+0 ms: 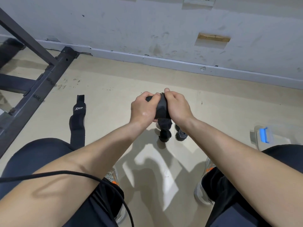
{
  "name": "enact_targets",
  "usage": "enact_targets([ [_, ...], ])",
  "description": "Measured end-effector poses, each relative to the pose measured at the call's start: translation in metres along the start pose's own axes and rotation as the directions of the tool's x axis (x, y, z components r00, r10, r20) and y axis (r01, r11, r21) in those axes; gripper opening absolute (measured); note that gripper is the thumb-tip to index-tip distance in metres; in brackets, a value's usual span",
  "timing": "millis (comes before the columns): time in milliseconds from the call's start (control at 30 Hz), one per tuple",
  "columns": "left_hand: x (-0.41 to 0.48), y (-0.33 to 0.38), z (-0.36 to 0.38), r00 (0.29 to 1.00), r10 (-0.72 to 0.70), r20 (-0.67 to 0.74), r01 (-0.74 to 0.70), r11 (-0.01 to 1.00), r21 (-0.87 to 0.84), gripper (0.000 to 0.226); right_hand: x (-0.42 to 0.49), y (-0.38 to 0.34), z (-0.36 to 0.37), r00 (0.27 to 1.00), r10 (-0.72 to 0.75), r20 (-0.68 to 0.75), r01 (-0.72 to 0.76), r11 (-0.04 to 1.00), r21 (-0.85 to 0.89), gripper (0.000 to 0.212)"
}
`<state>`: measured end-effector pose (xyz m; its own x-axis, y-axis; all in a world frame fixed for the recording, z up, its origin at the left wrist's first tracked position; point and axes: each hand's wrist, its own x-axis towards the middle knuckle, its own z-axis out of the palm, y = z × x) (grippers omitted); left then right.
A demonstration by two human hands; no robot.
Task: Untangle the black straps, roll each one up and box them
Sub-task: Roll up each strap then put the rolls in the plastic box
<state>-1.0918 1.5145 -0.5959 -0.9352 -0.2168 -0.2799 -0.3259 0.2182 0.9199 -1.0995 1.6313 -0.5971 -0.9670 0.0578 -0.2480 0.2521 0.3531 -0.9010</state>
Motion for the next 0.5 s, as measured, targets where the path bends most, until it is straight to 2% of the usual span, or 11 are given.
enact_targets([
  [133, 0.002, -0.008, 0.004, 0.994, -0.058, 0.094, 0.063, 0.997, -0.047, 0.026, -0.007, 0.014, -0.022, 0.97, 0.064, 0.233, -0.105, 0.98, 0.169, 0.034],
  [233, 0.001, -0.026, 0.024, 0.961, -0.178, 0.211, 0.195, 0.979, -0.065, 0.033, -0.009, 0.037, -0.041, 0.949, 0.121, 0.292, -0.188, 0.959, 0.211, 0.024],
  [300, -0.001, -0.044, 0.043, 0.913, -0.29, 0.287, 0.324, 0.943, -0.076, 0.038, -0.01, 0.061, -0.045, 0.936, 0.219, 0.276, -0.281, 0.937, 0.208, 0.027],
  [400, -0.002, -0.083, 0.073, 0.814, -0.473, 0.337, 0.549, 0.816, -0.18, 0.045, -0.011, 0.109, -0.042, 0.896, 0.399, 0.195, -0.438, 0.867, 0.237, 0.044],
  [500, -0.001, -0.132, 0.104, 0.761, -0.572, 0.306, 0.643, 0.728, -0.237, 0.045, -0.013, 0.159, -0.04, 0.82, 0.562, 0.106, -0.566, 0.77, 0.294, 0.047],
])
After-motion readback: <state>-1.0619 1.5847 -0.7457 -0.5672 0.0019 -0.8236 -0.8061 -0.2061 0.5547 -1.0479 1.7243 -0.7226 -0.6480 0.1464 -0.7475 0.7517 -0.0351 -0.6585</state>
